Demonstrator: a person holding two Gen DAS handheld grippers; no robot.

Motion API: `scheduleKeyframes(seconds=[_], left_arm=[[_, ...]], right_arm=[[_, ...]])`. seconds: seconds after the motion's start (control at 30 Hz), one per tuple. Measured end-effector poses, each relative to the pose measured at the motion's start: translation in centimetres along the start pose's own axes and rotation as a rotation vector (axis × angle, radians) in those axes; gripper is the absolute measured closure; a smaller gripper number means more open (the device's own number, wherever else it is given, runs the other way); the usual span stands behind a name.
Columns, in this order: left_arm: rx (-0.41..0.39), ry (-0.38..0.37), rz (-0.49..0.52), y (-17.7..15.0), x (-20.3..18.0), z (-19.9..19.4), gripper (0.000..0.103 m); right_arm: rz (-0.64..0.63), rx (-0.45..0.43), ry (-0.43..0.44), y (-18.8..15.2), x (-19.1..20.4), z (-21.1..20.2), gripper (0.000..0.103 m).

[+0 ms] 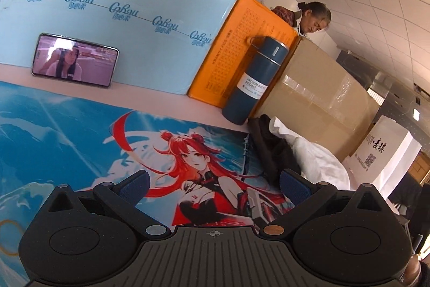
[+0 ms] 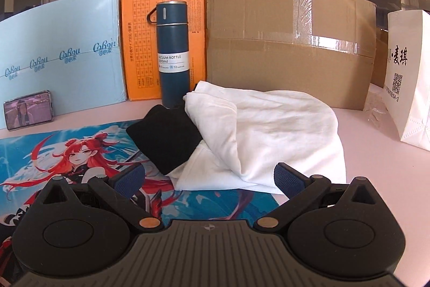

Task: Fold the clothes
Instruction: 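Grasp the white T-shirt fabric with the right gripper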

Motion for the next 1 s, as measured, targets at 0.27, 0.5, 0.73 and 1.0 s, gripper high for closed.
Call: scheduleKeyframes(seconds=[0.27,0.5,0.73,1.0], left_arm=[[0.086,-0.159,-0.101,0.7,-1.9,4.7,0.000],[0.148,-0.216,-0.139,0.1,-2.6,8.4,0.000],[0.150,-0.336,-0.247,0.2,-3.2,12.2,0.000],[0.164,-0.465,-0.323,0.0,-5.5,16.0,0.000]], right_arm=[[-0.028,0.040,-0.096,2.0,-1.0,5.5,0.003],[-0.037,-0.007,-0.051,2.5,-0.5,8.1,0.052],[0.279,-0.067,0.080,2.1,-5.0,7.2,0.086],[0.537,-0.126,0.106,1.5,-9.2,6.4,0.088]])
Point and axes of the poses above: each gripper's, at about its wrist camera, not at the fingertips, and z roughly the way its jaws point, x to its left, y to its top, the point moved 1 cm from there along z, roughly the way its jaws point, and after that the axes turned 1 degree about z, right-handed, at the moved point
